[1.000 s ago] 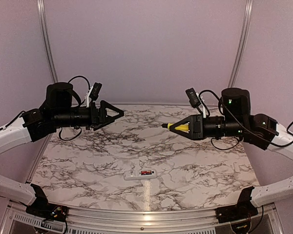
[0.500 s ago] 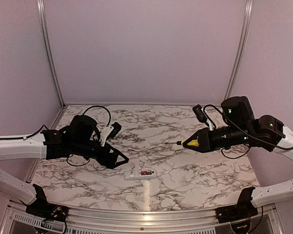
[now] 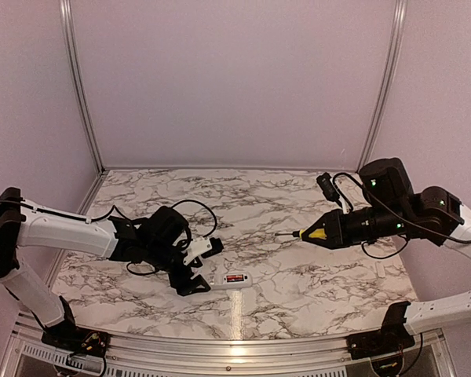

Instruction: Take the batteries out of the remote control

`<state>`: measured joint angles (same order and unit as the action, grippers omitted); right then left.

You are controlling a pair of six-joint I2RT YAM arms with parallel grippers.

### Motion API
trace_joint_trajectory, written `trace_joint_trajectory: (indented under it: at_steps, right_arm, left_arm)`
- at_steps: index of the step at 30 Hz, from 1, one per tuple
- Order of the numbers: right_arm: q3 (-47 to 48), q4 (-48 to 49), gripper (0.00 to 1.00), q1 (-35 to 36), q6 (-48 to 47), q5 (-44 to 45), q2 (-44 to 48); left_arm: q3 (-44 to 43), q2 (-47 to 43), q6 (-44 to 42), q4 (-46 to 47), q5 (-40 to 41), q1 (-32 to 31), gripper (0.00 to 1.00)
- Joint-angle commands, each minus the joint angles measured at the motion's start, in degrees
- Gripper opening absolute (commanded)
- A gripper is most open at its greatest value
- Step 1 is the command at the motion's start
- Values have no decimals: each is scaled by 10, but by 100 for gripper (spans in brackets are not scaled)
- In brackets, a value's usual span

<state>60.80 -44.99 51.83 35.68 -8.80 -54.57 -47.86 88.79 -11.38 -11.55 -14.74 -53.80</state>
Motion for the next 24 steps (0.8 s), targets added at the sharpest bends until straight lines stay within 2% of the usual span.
trace_joint_trajectory:
  at_steps: [1,5,8,14,24]
  right_arm:
    - [-2,-11,0,-4,5,16,5]
    - [0,-11,0,-3,2,19,-3]
    - [6,-12,0,-3,-3,19,-14]
    - [17,-16,0,-3,-12,18,-34]
    - [44,-16,0,-6,-38,7,-79]
  left_arm:
    - [-28,30,-98,-16,23,-3,85]
    - [-46,65,-128,-22,23,-3,84]
    - [-56,87,-147,-21,21,-3,78]
    - [-66,113,-179,-22,12,-5,76]
    - [-88,166,-182,-17,11,-9,57]
